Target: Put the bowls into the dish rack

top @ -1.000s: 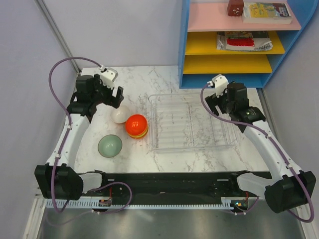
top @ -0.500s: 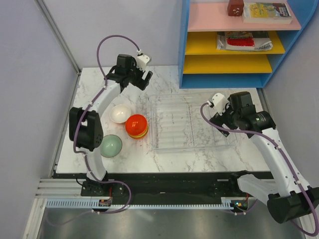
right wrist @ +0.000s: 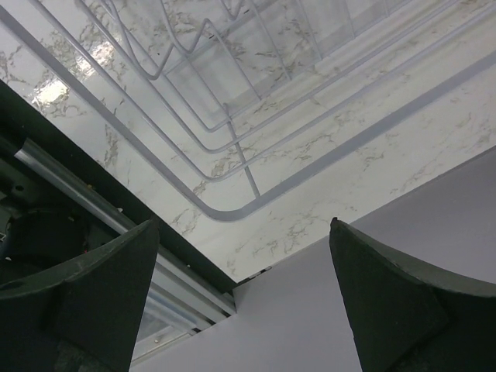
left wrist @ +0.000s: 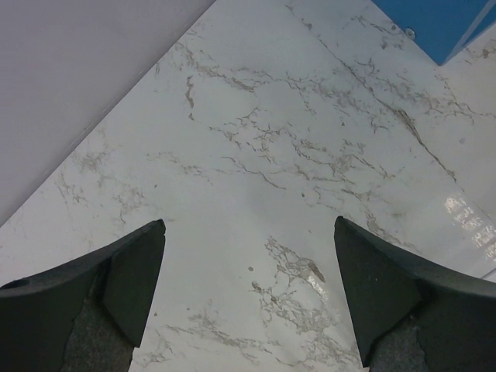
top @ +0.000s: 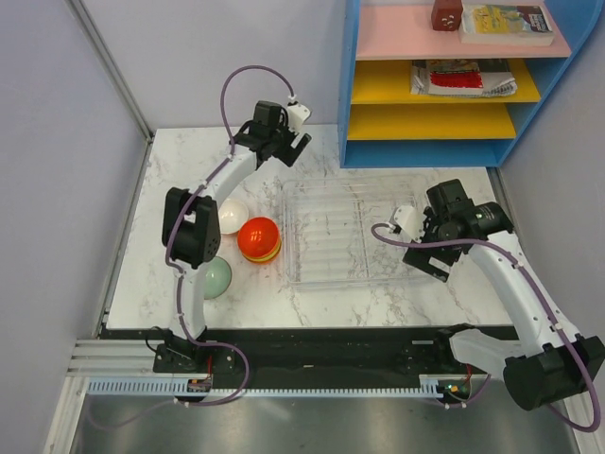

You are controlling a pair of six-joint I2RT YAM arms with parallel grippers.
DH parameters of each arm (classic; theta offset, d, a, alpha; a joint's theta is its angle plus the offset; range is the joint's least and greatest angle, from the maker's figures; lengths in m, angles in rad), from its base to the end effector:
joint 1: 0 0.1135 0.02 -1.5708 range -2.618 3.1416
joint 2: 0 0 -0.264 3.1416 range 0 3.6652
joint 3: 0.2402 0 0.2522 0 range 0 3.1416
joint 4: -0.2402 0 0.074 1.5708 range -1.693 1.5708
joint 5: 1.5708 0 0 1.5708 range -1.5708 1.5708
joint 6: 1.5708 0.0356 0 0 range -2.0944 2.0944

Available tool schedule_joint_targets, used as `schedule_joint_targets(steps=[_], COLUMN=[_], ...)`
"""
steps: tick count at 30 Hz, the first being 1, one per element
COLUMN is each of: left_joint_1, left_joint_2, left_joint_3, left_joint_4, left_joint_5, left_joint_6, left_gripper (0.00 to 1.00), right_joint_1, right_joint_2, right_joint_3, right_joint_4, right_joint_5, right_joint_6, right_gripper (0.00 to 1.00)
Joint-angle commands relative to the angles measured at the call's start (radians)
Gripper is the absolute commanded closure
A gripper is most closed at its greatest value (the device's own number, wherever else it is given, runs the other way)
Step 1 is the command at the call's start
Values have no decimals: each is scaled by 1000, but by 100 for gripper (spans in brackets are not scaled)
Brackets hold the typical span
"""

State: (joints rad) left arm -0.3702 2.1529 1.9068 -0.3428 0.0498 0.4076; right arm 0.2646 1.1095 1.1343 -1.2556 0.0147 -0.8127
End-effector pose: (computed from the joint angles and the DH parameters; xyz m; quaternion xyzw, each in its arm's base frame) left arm 0.4734 -0.1856 0.2717 0.3451 0.8113 -0.0131 0.4716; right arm 0.1762 0.0472 0.3126 -0.5045 0.8466 -0.0528 0.1609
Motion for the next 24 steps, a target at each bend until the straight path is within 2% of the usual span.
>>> schedule_joint_targets(steps=[1, 9, 16, 24], left_joint_1=[-21, -64, -79, -101], left_joint_2=[45, 87, 71, 4], left_joint_3=[61, 57, 26, -78], left_joint_4=[2, -41, -70, -96], left_joint_5=[-76, -90, -56, 4], left_joint_6=[59, 106, 120, 145], left_gripper=[4, 4, 6, 8], right_joint_1=[1, 1, 1, 1], right_joint_2=[15, 52, 78, 96], right_joint_3=[-25, -116, -177, -182], right_joint_4=[-54, 1, 195, 393], right_joint_5=[-36, 44, 137, 228], right_joint_6=[-60, -59, 0, 75], right_gripper=[2, 2, 2, 2])
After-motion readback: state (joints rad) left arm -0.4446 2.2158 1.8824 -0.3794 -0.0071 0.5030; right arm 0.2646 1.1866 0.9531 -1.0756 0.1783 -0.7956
